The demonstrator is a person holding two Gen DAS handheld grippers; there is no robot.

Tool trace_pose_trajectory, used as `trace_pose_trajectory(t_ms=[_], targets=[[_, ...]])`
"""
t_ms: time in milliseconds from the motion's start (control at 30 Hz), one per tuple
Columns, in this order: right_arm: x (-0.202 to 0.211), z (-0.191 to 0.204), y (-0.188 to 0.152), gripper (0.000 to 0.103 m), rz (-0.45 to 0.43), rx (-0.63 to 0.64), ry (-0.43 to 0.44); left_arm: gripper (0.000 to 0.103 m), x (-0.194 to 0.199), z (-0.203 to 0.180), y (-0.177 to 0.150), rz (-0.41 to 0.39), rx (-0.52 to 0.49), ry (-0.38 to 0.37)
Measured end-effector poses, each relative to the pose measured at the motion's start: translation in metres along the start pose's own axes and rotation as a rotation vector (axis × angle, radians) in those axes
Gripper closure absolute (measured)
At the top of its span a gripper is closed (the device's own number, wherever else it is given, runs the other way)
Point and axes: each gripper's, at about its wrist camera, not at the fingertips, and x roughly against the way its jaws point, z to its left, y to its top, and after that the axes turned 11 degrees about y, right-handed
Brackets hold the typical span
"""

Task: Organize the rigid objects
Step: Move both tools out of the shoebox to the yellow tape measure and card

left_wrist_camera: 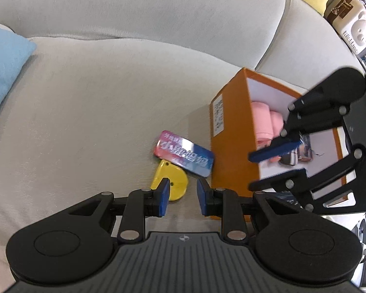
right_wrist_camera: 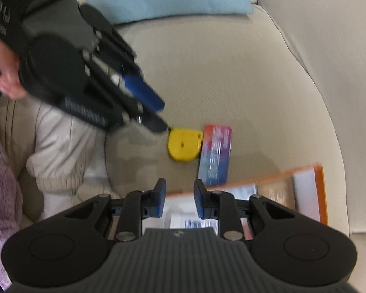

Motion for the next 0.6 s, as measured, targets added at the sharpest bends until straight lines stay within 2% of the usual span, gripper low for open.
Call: trace_pose_trajectory(t_ms=[100,200,267,467,600], targets=[[-0.010,-0.005,0.015,0.076,0.016,-0.004,-0.025,0.072,-0.012,0.007,0.000,0.005,-0.014,-0.011],[-0.026,-0.019,0.028,0.076,0.059,-0.039,-0.080,0.062,-0.027,0.010,-0.002,-0.002,-0.043,-0.048],[-0.031,-0.030,0.034,0.076,0.071,-0.058,-0.084,0.051,-0.038,0.011,-0.004,-0.009,-0.075,-0.061],[-0.052,-0.045,0.046,0.074,0.112,-0.062,-0.084,0.039,-0.068,0.000,-0.010,-0.018,-0.202,-0.019],[-0.060,-0.052,0.049,0.068,0.138,-0.052,-0.085,0.035,-0.077,-0.013,-0.015,-0.053,-0.277,0.024]])
